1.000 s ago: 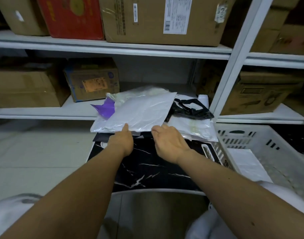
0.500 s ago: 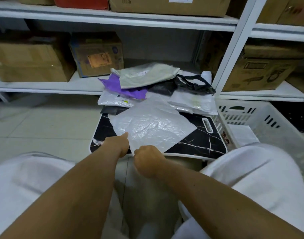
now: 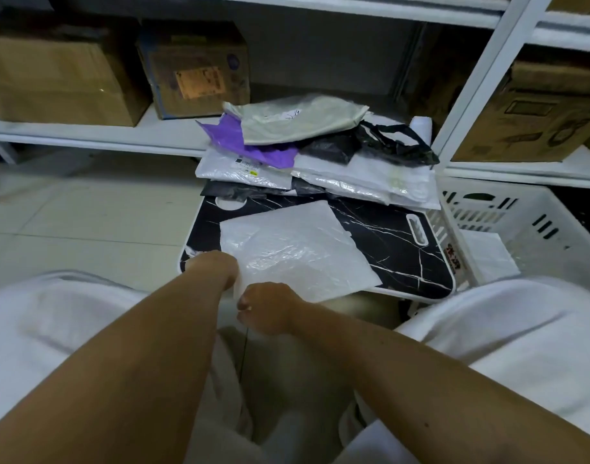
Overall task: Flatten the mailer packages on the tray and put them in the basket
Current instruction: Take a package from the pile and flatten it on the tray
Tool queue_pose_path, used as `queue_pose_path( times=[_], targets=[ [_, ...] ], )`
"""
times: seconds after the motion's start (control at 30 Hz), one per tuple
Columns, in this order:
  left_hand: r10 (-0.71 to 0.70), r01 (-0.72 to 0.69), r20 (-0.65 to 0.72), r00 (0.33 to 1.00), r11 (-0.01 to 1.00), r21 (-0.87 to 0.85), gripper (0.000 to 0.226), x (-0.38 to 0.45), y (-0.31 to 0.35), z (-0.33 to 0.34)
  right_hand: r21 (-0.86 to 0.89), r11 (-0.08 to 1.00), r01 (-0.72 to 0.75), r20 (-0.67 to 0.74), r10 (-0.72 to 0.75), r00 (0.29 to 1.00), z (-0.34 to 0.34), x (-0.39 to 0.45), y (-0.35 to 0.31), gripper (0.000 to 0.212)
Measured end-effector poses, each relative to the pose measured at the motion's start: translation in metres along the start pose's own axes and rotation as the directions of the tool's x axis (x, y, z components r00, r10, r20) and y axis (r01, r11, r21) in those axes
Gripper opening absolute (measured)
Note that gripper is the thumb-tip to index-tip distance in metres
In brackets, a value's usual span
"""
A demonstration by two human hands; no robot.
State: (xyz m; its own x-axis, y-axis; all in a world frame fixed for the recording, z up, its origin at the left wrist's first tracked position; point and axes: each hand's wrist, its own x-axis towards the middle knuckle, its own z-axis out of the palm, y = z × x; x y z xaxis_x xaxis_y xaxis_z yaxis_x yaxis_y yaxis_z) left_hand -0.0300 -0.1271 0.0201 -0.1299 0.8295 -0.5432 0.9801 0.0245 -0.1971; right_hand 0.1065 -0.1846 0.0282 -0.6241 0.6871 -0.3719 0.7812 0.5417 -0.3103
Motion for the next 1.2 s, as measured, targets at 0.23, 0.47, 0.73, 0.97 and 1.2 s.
queue_pose_path(
  times=[0.23,0.47,0.73,0.97,1.2],
  targets=[
    [0.072,-0.079,-0.053,0.996,0.987,-0.142,0.058,0.026,0.000,-0.015,0.265,0.958,-0.108,-0.038,0.123,0.992,-0.002,0.028,0.016,0.038],
    [0.135,-0.162,-0.094,0.986,0.893,-0.421,0.061,0.049,0.029,-0.038,0.462,0.869,-0.176,-0.083,0.240,0.967,-0.020,0.043,0.062,0.038],
    [0.060,-0.163,-0.497,0.865,0.973,-0.166,0.064,0.051,0.076,-0.024,0.222,0.809,-0.544,-0.605,0.552,0.573,-0.014,0.012,0.135,0.050],
    [0.299,-0.434,-0.599,0.743,0.896,-0.092,0.058,0.046,0.139,0.038,-0.041,0.805,-0.592,-0.375,0.537,0.756,0.041,-0.008,0.172,0.064],
    [0.338,-0.402,-0.455,0.824,0.914,-0.050,0.061,0.044,0.142,0.038,-0.039,0.819,-0.572,-0.307,0.535,0.787,0.036,-0.009,0.174,0.058]
  ],
)
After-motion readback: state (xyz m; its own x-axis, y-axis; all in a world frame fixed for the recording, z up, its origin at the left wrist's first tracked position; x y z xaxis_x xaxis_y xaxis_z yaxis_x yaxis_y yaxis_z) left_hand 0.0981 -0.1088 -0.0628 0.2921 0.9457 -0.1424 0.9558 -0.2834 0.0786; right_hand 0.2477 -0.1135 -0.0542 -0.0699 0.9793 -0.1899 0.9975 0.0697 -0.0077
